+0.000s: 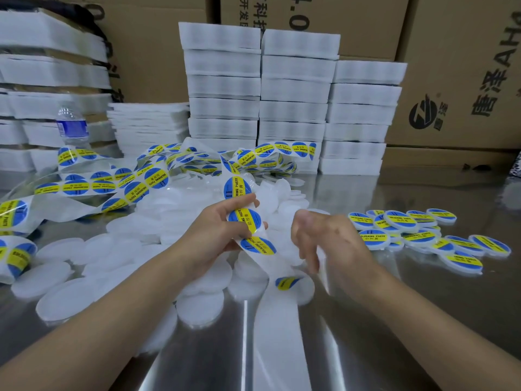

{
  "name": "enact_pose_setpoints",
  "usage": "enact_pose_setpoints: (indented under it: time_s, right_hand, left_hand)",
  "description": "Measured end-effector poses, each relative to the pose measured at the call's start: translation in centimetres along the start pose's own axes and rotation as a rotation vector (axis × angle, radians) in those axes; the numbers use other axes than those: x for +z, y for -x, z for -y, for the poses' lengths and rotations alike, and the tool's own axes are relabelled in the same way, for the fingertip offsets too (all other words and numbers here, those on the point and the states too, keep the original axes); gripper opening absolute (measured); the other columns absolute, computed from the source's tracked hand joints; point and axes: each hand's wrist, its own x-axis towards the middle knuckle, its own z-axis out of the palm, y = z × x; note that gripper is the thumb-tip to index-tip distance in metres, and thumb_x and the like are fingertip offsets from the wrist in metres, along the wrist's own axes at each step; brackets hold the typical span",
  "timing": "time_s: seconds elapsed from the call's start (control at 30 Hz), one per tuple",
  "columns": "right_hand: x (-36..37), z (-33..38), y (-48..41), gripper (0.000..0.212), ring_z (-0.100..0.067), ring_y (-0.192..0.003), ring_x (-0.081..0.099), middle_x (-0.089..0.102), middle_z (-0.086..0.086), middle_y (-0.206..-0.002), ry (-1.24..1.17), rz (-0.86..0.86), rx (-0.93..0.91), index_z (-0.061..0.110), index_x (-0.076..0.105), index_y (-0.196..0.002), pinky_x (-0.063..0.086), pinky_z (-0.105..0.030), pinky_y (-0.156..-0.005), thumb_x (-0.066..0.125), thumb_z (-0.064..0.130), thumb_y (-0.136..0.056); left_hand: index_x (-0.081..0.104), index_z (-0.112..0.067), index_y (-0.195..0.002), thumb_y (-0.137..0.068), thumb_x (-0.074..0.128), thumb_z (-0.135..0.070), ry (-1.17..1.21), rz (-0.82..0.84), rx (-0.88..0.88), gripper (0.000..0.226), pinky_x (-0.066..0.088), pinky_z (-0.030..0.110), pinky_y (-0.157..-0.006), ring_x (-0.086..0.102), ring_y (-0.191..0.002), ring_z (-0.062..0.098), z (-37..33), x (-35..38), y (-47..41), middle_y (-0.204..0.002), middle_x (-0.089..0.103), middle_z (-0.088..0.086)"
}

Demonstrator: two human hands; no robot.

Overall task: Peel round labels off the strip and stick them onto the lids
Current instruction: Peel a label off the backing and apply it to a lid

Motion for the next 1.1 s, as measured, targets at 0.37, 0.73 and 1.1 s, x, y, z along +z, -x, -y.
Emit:
enact_pose_setpoints:
  time_s: [0.37, 0.73, 1.1]
  right_hand:
    - [-3.4, -2.1, -2.7, 0.045, -0.011, -0.043, 0.039, 0.046, 0.003, -0.048, -0.020, -0.448, 0.403, 0.015, 0.068, -0.066, 0.037, -0.027, -0.049, 0.044, 0.040, -0.095]
    - [-3.9, -5.6, -1.5, 0.090, -0.026, -0.128, 0.038, 0.042, -0.006, -0.136, 0.890, 0.065, 0.554, 0.027, 0.019, -0.147, 0.036, -0.039, -0.104, 0.069, 0.038, -0.073]
    - [-4.1, -5.6, -1.7, 0.076, -0.016, -0.094, 0.057, 0.053, 0.012, -0.098, 0.780, -0.047, 0.533, 0.029, 0.029, -0.142, 0.045, -0.029, -0.082, 0.067, 0.037, -0.076]
  left_hand:
    - [0.068, -0.020, -0.106, -0.083, 0.050, 0.012, -0.001, 0.055, -0.047, 0.044, 0.059, 0.028, -0.067, 0.072, -0.092, 0.017, 0.0, -0.1, 0.1, -0.107, 0.073, -0.005]
    - [0.078, -0.029, -0.085, -0.085, 0.051, 0.012, -0.081, 0.075, -0.007, 0.049, 0.057, 0.024, -0.068, 0.072, -0.088, 0.014, -0.1, -0.2, 0.3, -0.102, 0.075, -0.004]
    - [0.078, -0.027, -0.084, -0.085, 0.050, 0.012, -0.091, 0.099, -0.011, 0.048, 0.057, 0.023, -0.069, 0.071, -0.090, 0.017, -0.1, -0.2, 0.3, -0.102, 0.074, -0.003]
